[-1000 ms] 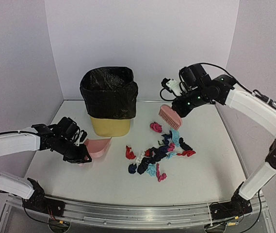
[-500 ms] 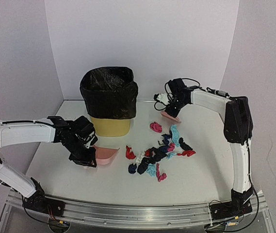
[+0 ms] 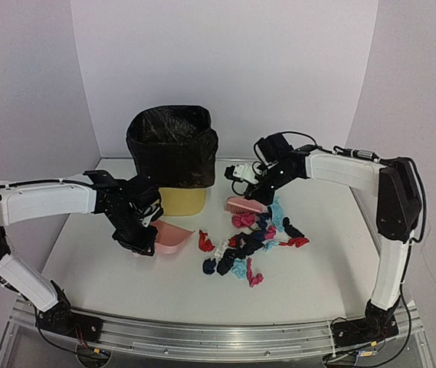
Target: Sweep away the paper scraps from the table
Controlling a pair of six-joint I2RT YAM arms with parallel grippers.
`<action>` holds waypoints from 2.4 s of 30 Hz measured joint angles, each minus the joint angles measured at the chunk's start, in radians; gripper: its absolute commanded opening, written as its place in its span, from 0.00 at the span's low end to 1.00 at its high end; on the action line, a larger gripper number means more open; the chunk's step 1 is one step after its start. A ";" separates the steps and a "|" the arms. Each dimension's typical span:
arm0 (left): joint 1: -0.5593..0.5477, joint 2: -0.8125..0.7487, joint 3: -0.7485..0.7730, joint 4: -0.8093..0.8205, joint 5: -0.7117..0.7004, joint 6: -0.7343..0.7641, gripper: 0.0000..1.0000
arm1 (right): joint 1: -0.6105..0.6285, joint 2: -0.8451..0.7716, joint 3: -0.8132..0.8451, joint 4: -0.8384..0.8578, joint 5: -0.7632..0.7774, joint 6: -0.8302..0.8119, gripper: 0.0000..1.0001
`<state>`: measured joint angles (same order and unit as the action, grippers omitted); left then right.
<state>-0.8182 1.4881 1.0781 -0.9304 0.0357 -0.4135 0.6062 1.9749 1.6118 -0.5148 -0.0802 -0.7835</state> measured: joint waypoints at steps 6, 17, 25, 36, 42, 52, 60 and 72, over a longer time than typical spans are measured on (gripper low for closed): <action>-0.002 0.014 0.029 0.021 -0.070 0.113 0.00 | 0.117 -0.061 -0.053 -0.030 0.030 -0.006 0.00; -0.015 0.042 0.030 0.038 -0.093 0.223 0.00 | 0.102 -0.203 -0.018 -0.023 0.328 0.171 0.00; -0.017 0.131 0.119 0.058 -0.145 0.308 0.00 | 0.023 -0.270 -0.085 0.011 0.552 0.267 0.00; -0.021 0.124 0.078 0.097 -0.153 0.340 0.00 | -0.104 -0.221 -0.188 -0.043 0.488 0.367 0.00; -0.022 0.061 0.061 0.115 -0.136 0.346 0.00 | -0.081 -0.209 -0.203 -0.090 0.327 0.472 0.00; -0.040 0.058 0.251 0.101 -0.118 0.483 0.00 | 0.042 -0.212 -0.204 -0.095 0.314 0.577 0.00; -0.161 0.071 0.369 0.096 -0.106 0.644 0.00 | 0.050 -0.311 -0.233 -0.112 0.491 0.685 0.00; -0.299 0.309 0.471 -0.044 -0.121 0.797 0.00 | 0.045 -0.587 -0.400 -0.139 0.554 0.811 0.00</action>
<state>-1.1173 1.7974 1.5487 -0.9745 -0.0852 0.3833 0.6514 1.3882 1.2122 -0.6534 0.4735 0.0272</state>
